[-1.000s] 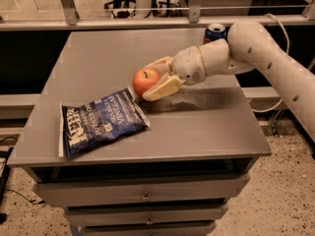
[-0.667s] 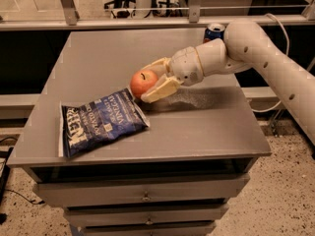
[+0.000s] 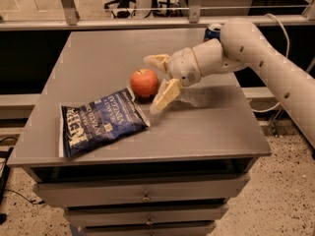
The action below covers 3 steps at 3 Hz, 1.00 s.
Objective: Move apple near blue chip bag
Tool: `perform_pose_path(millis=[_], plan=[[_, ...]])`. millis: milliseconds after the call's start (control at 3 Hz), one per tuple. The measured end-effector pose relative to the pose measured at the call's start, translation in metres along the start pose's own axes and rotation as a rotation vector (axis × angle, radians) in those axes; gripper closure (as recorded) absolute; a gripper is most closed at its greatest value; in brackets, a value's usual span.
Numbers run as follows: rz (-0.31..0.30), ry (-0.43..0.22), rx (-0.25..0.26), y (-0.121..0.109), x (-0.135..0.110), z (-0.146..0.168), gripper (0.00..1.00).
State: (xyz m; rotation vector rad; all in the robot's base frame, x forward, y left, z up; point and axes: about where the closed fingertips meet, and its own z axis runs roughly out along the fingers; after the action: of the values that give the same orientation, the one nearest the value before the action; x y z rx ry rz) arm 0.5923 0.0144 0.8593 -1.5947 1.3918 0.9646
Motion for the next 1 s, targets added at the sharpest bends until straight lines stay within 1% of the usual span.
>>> perform_pose_path(millis=[667,1000], plan=[[0.007,0.012,0.014,-0.001,0.003,-0.007,0.0],[0.016,0.022,0.072,-0.003,0.006,-0.032,0.0]])
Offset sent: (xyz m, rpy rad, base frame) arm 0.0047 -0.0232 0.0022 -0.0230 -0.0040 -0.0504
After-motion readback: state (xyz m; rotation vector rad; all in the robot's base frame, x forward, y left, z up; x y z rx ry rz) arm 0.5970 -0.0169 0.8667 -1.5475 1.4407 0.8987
